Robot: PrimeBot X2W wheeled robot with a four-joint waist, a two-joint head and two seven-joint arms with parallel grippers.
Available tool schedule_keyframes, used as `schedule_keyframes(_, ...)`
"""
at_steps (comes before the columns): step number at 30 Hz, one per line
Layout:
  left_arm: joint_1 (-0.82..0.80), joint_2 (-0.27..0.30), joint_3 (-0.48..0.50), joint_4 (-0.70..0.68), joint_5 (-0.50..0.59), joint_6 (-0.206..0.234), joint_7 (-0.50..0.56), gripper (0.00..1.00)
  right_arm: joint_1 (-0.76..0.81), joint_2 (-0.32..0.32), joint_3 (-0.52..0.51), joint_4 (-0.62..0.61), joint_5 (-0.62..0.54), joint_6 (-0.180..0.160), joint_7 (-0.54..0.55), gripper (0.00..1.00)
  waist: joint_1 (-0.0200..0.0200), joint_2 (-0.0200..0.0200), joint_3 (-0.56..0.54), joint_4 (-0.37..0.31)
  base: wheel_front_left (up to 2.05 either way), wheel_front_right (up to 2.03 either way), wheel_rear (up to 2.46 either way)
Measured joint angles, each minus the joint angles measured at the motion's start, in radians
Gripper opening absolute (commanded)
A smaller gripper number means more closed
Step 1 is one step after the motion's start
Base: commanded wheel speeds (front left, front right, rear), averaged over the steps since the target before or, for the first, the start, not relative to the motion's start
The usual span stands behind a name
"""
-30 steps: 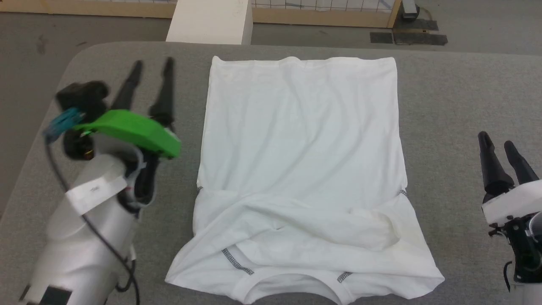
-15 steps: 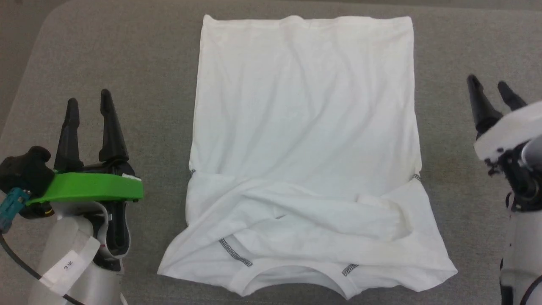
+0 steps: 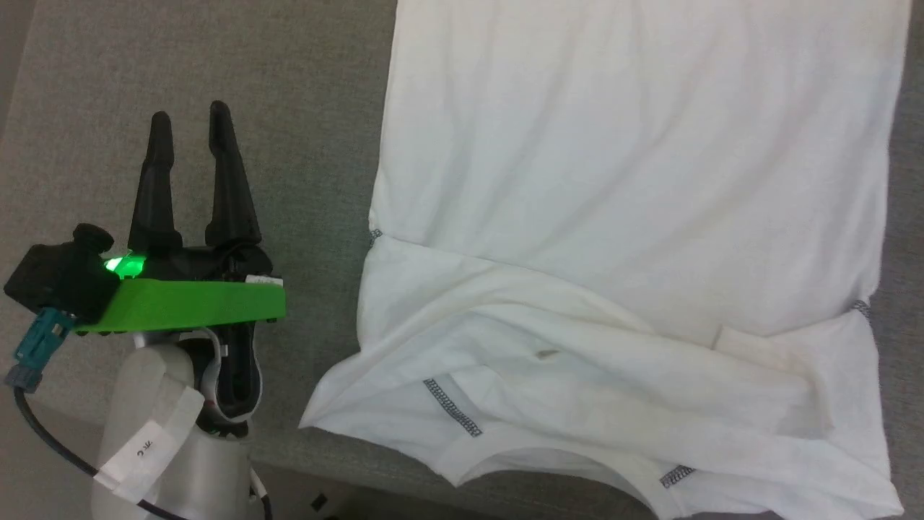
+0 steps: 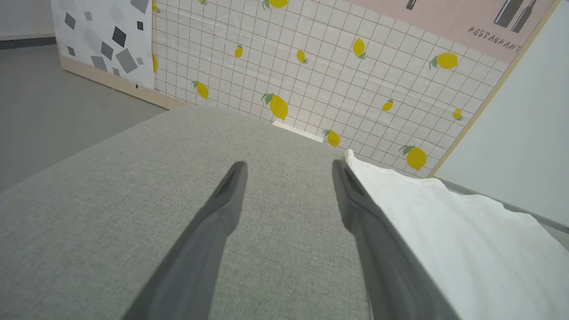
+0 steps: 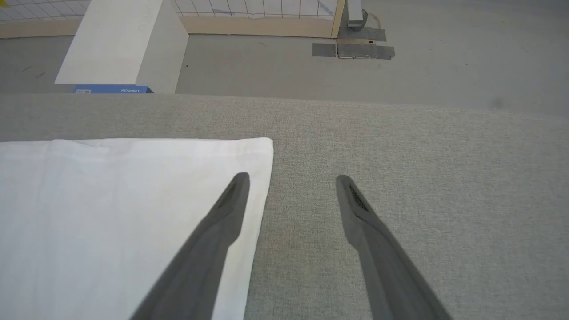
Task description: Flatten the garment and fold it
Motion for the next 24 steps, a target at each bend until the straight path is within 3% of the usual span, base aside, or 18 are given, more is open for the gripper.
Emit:
schedule_keyframes(5, -0.001, -0.020, 0.014, -0.020, 0.008, -0.022, 0.000, 1.00, -0.034, -0.022, 0.009, 0.019, -0.072, 0.000, 0.095, 1.00, 0.0000, 0.0000, 0.084, 0.068, 0.00, 0.00, 0.00)
schedule_keyframes(14, -0.002, -0.037, 0.020, -0.023, 0.010, -0.035, 0.000, 1.00, -0.048, -0.036, 0.032, 0.008, -0.083, 0.000, 0.180, 1.00, -0.0002, 0.0000, 0.148, 0.113, 0.00, 0.00, 0.00)
schedule_keyframes(15, -0.002, -0.038, 0.020, -0.021, 0.011, -0.035, 0.000, 1.00, -0.050, -0.037, 0.031, 0.004, -0.083, 0.000, 0.194, 0.36, -0.0002, 0.0000, 0.150, 0.115, 0.00, 0.00, 0.00)
schedule_keyframes(17, -0.004, -0.038, 0.019, -0.014, 0.013, -0.042, 0.000, 1.00, -0.053, -0.038, 0.025, -0.005, -0.083, 0.000, 0.196, 0.00, -0.0002, 0.0000, 0.148, 0.113, 0.00, 0.00, 0.00)
schedule_keyframes(24, -0.081, 0.002, -0.022, 0.023, 0.007, -0.052, 0.025, 1.00, -0.044, -0.015, 0.028, 0.004, -0.081, 0.000, 0.104, 0.00, -0.0002, 0.0000, 0.122, 0.085, 0.00, 0.00, 0.00)
